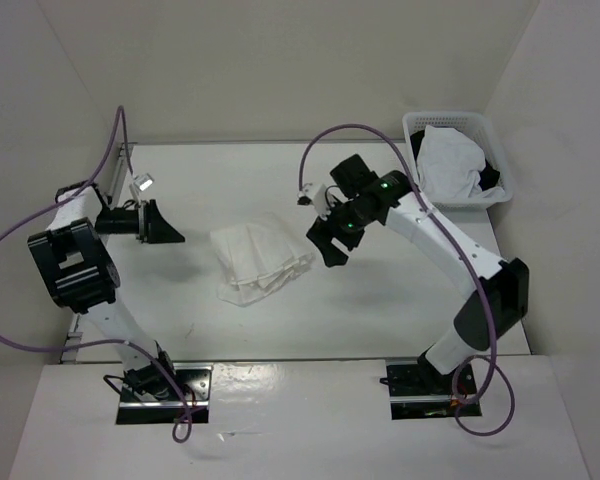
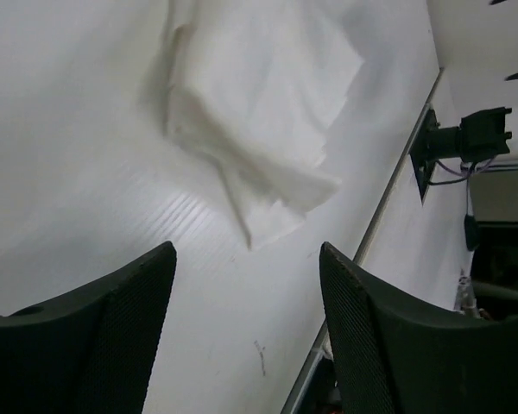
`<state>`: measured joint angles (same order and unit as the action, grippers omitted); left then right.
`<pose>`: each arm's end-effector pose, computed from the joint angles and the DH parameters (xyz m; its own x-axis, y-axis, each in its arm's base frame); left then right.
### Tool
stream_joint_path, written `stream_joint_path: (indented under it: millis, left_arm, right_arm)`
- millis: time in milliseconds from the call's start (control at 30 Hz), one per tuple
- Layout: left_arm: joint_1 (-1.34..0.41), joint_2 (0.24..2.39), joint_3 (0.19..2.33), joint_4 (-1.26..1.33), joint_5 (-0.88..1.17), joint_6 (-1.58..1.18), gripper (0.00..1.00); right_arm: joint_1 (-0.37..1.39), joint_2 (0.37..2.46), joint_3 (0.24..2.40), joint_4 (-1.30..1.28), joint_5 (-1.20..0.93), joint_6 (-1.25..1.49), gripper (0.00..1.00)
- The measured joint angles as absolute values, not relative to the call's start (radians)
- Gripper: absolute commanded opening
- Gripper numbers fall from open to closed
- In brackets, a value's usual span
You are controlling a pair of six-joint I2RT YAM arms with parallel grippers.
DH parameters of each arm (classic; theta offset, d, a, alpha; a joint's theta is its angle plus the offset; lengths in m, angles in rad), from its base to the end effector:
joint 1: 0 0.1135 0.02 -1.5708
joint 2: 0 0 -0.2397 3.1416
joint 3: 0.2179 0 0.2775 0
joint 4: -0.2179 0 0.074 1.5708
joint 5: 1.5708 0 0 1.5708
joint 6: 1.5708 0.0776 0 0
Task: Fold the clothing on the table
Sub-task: Fold the skirt
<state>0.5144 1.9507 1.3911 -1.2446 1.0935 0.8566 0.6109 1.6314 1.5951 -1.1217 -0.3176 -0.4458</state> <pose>0.3343 0.1097 0.1364 -0.8607 -0.0877 -0.5015 0.3748 0.5574 -0.7408 0.2865 0.2302 0.2676 -0.3978 -0.7786 -0.4853 -0.9078 0.4107 0.0851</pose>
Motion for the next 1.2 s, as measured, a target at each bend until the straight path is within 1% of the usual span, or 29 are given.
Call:
stream_joint_path:
  millis: [167,233,400,467,533,667,800,967,1200]
  left_arm:
    - [0.347,1.815,1.504,-1.253,1.165,0.789,0.75]
    - [0.275,1.781,1.525,-1.196,1.182,0.719,0.75]
    - [0.119,1.678,1.423,-0.92,1.122,0.441,0.75]
    - [0.059,1.673,1.401,-0.84,1.087,0.364,0.75]
    - [0.013,1.694,1.398,-0.793,1.06,0.321,0.72]
    - [-0.032,1.772,1.398,-0.733,1.006,0.27,0.72]
    - [-0.054,1.824,1.398,-0.728,0.951,0.253,0.72]
    - [-0.06,1.826,1.389,-0.757,0.899,0.265,0.72]
    - [-0.06,1.826,1.301,-0.839,0.793,0.317,0.72]
  right_arm:
    - [0.521,1.456,1.397,-1.028,-0.33,-0.415,0.84]
    - [0.482,1.4,1.333,-0.987,-0.334,-0.406,0.84]
    - [0.466,1.303,1.204,-0.922,-0.363,-0.39,0.86]
    - [0.463,1.285,1.173,-0.907,-0.371,-0.387,0.86]
    - [0.46,1.279,1.158,-0.892,-0.379,-0.383,0.86]
    - [0.46,1.276,1.14,-0.869,-0.382,-0.377,0.86]
    - [0.46,1.275,1.137,-0.86,-0.382,-0.373,0.86]
    - [0.46,1.275,1.137,-0.852,-0.382,-0.371,0.86]
    - [0.46,1.275,1.136,-0.845,-0.382,-0.367,0.87]
